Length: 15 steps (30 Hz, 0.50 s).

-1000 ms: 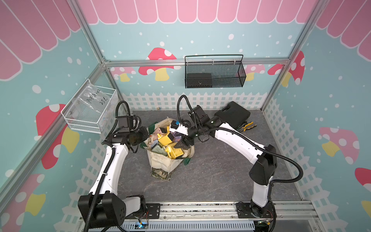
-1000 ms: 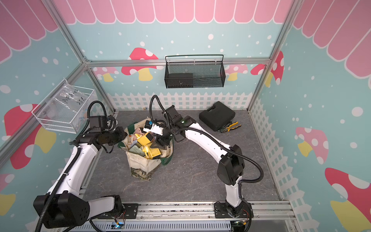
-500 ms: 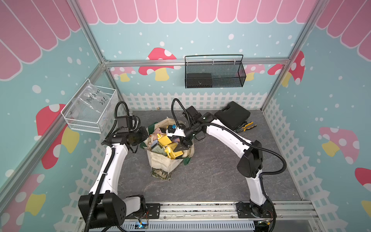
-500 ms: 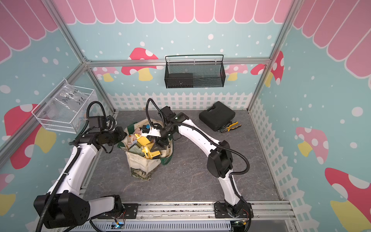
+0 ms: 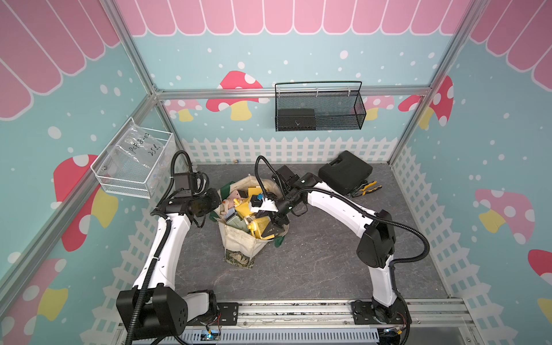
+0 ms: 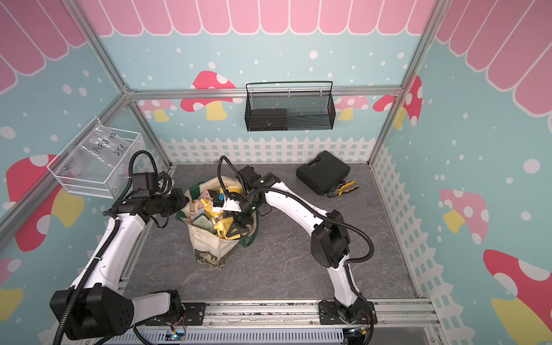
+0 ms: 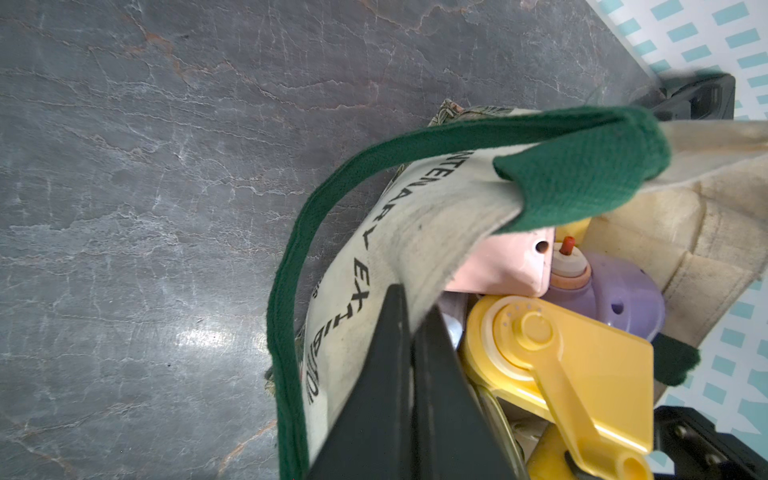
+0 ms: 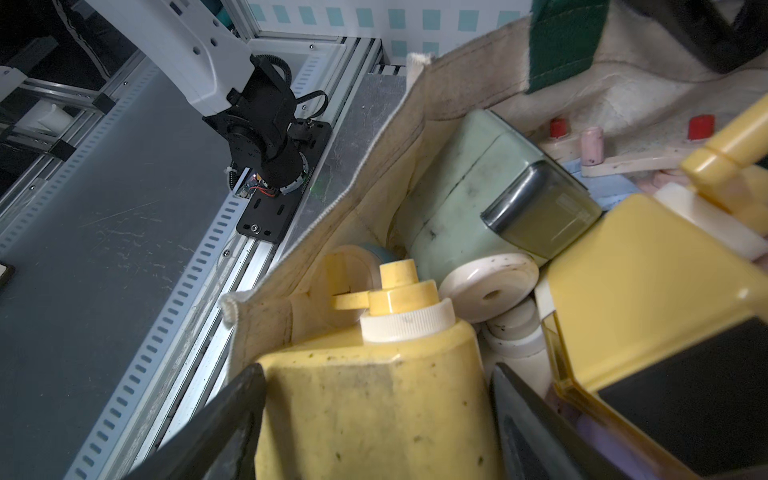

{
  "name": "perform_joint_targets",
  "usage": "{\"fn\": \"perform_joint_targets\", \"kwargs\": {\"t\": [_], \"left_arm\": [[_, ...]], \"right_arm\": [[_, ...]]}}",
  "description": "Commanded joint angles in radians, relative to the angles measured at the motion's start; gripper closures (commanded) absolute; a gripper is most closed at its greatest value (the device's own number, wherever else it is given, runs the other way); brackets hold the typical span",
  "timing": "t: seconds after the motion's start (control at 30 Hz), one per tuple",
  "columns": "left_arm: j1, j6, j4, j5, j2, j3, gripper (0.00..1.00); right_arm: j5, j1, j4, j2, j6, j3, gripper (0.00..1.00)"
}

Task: Take out the pencil sharpeners from the tote bags
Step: Pick up the pencil sharpener from the canvas bag.

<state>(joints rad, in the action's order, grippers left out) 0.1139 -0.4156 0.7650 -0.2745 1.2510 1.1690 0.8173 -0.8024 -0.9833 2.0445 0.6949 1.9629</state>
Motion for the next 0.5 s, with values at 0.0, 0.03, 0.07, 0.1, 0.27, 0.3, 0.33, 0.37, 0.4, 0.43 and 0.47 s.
{"fn": "perform_joint_targets", "kwargs": {"t": [0.0,0.03,0.07,0.1,0.27,0.3,0.33,0.37,0.4,0.43,0.47], "left_arm": [[0.004,-0.003,-0.082,-0.012,-0.021,0.009,1.0],[0.004,-0.003,-0.084,-0.012,-0.02,0.008,1.0],[0.003,-0.004,-0.081,-0.012,-0.019,0.008,1.0],[0.004,-0.003,-0.082,-0.012,-0.019,0.008,1.0],[0.004,-0.003,-0.079,-0.014,-0.02,0.009,1.0],[0.003,-0.003,-0.08,-0.014,-0.02,0.009,1.0],[0.003,-0.004,-0.08,-0.013,-0.02,0.01,1.0],[0.004,-0.003,-0.08,-0.014,-0.02,0.009,1.0],[0.004,-0.003,-0.08,-0.013,-0.021,0.009,1.0],[0.004,-0.004,-0.079,-0.012,-0.02,0.01,1.0],[0.004,-0.002,-0.079,-0.009,-0.021,0.008,1.0]], "right_arm": [[-0.151,-0.031,-0.048,0.028,0.036,-0.075,0.14],[-0.162,-0.032,-0.04,0.013,0.032,-0.094,0.14],[-0.172,-0.032,-0.029,-0.006,0.029,-0.119,0.14],[-0.18,-0.031,-0.02,-0.025,0.027,-0.139,0.14],[-0.183,-0.032,0.033,-0.126,0.001,-0.233,0.14],[-0.174,-0.033,0.045,-0.136,-0.002,-0.249,0.14],[-0.165,-0.034,0.052,-0.136,-0.003,-0.265,0.14],[-0.158,-0.034,0.056,-0.172,-0.004,-0.28,0.14],[-0.155,-0.034,0.06,-0.179,-0.005,-0.29,0.14],[-0.148,-0.034,0.06,-0.186,-0.002,-0.3,0.14],[-0.137,-0.032,0.062,-0.196,0.002,-0.314,0.14]]}}
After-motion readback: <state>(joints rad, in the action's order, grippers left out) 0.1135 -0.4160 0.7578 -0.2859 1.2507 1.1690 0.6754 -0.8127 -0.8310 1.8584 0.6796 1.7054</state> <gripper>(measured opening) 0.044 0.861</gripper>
